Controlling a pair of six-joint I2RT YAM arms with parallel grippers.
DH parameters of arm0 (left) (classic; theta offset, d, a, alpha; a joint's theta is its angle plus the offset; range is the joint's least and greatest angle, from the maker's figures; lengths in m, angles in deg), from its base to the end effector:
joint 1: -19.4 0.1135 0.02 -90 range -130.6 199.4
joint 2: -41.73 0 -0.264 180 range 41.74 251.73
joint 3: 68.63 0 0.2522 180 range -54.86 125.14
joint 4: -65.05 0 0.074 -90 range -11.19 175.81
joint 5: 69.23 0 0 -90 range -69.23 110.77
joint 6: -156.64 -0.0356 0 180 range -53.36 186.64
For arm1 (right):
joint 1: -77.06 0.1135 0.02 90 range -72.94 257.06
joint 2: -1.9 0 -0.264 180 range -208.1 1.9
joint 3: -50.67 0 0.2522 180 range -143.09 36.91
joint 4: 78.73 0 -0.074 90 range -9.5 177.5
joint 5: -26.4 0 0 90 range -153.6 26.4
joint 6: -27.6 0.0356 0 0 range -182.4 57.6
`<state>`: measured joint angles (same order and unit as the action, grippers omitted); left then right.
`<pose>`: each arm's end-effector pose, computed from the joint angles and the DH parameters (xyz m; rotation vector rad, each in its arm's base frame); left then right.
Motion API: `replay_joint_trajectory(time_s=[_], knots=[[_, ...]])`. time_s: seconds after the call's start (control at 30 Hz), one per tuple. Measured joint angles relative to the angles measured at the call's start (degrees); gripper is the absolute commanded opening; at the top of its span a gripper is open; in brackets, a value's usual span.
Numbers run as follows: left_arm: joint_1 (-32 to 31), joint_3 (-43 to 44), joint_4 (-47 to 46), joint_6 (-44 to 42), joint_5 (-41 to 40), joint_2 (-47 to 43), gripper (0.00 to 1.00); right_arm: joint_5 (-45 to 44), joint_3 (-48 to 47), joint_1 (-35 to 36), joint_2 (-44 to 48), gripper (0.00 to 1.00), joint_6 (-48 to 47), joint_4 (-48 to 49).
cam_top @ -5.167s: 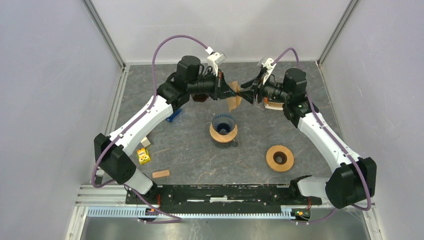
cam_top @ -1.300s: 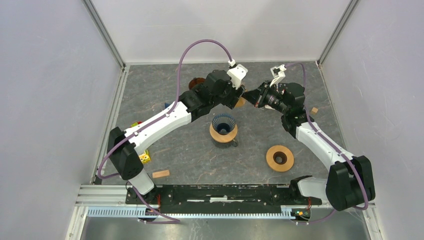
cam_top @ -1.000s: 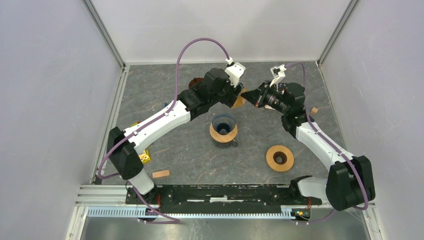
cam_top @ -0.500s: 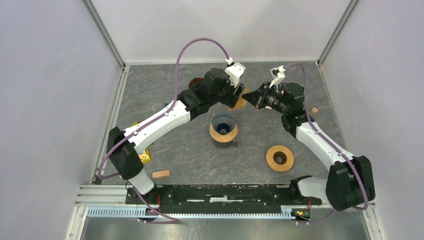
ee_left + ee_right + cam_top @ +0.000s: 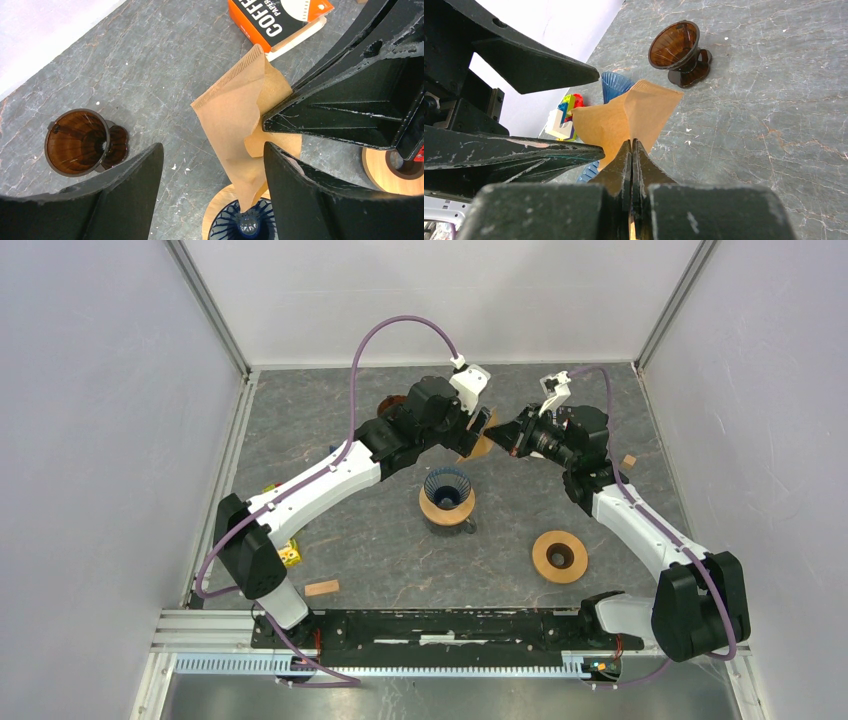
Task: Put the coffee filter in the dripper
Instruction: Place the coffee filter in the coffee dripper.
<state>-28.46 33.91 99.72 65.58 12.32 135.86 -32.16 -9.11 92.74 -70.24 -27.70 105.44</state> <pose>0.2632 -0.2830 0.3654 0.7598 1.8967 -0.3656 0.2729 0.0959 0.2959 -0.1334 1.8195 1.1050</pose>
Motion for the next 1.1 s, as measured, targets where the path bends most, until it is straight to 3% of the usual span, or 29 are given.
replay_joint_trajectory(time_s=[1.1], knots=[[0.0,-1.2,0.0,0.0,-0.6,0.0,0.77,-0.7,-0.8,-0.9,0.9,0.0,-0.6,-1.5]])
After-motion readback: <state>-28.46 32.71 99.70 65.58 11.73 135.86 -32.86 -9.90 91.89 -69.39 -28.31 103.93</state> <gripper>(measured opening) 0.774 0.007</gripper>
